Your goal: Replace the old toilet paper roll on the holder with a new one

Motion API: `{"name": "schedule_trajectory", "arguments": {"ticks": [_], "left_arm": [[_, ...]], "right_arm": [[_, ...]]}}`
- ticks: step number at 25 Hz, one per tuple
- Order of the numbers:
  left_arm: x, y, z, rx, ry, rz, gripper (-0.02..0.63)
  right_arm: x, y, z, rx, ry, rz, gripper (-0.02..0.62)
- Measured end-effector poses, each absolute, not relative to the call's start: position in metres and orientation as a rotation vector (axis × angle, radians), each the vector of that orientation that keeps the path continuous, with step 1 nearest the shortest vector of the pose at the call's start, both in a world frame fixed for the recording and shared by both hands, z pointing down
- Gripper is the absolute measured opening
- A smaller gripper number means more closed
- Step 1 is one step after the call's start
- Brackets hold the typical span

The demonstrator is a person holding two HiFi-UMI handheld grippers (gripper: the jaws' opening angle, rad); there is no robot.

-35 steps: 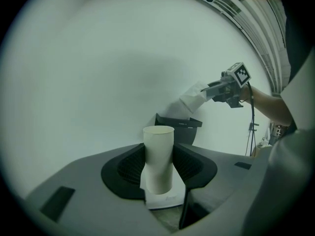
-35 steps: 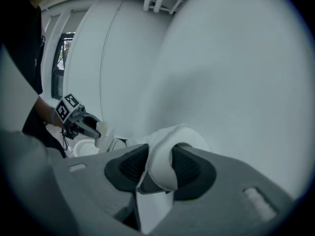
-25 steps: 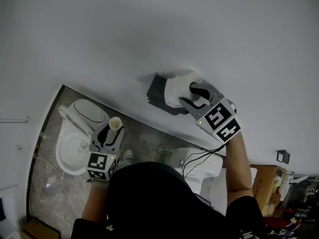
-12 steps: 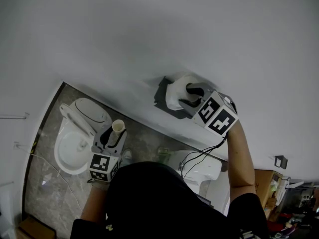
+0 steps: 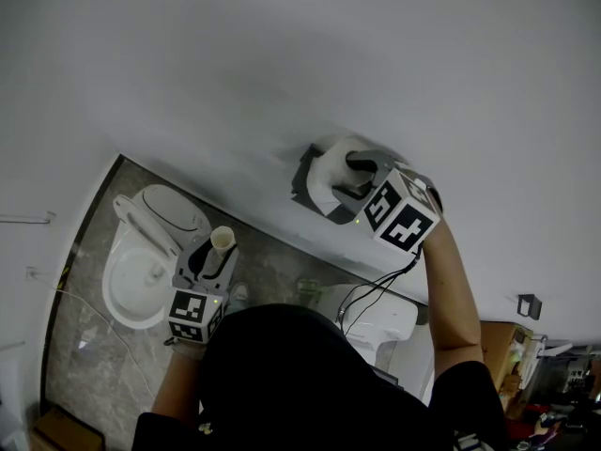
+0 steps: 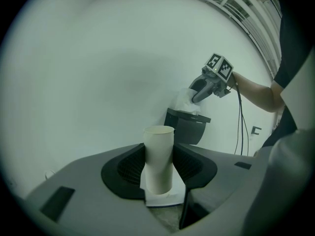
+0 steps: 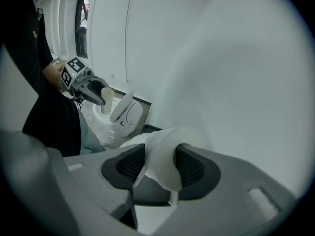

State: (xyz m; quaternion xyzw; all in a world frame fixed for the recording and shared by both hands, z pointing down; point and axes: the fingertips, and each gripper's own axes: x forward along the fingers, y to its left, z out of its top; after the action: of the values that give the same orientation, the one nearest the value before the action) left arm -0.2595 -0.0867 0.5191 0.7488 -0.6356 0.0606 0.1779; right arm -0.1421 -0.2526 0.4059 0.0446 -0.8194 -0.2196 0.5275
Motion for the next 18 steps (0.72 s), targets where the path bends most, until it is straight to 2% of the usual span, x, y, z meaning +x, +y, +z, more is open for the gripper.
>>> {"name": "schedule_trajectory", "arguments": {"ticks": [4,18], "left_arm": [[-0.258,-0.085,0.52,2.115,-1.8,0.173,0.187],[-0.239,-0.07,0.517,2.138,-1.77,0.212,0.187]], "right_arm": [[-0.143,-0.253,0.41,0.106,-1.964,-0.523,0.245],[-0.131,-0.242,0.383,0.159,-2.058,-0.545,0.264]]}}
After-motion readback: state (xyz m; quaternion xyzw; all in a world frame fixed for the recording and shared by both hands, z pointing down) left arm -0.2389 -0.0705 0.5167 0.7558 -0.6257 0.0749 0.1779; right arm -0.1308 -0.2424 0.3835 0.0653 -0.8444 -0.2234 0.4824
